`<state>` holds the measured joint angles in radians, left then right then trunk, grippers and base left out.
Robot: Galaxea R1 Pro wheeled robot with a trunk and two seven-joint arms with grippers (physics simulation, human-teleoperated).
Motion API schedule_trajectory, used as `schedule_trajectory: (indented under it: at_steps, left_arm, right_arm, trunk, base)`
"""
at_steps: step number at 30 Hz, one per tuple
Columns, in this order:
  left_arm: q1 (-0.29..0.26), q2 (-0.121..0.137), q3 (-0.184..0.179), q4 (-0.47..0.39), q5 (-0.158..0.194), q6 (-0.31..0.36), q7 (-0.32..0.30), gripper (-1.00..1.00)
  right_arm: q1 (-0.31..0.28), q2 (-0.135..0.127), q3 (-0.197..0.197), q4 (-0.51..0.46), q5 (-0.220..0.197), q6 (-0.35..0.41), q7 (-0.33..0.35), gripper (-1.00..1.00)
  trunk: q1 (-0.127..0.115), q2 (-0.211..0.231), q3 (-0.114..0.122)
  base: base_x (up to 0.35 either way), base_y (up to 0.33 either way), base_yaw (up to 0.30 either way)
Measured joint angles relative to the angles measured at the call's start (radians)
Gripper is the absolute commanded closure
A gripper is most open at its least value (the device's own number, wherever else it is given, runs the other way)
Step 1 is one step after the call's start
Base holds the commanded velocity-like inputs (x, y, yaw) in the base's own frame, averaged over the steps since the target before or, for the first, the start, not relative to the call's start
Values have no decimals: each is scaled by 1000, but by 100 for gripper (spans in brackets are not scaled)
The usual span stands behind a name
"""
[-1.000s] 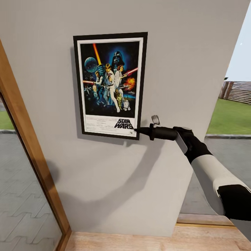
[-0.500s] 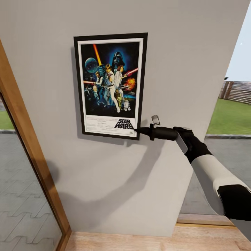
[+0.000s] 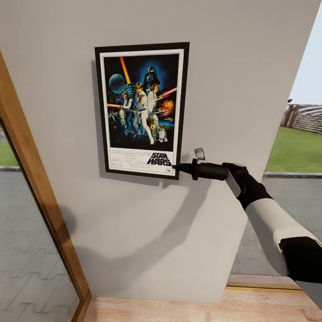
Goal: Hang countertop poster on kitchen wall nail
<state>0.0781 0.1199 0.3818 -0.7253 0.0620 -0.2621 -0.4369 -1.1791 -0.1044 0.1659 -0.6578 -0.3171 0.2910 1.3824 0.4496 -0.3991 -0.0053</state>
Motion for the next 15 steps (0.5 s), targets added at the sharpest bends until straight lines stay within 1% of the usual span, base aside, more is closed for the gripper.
schedule_trajectory:
  at_steps: [15]
  left_arm:
    - [0, 0, 0, 0, 0, 0, 0, -100]
  right_arm:
    - [0, 0, -1, 0, 0, 2, -1, 100]
  trunk:
    - [0, 0, 0]
  base:
    - [0, 0, 0]
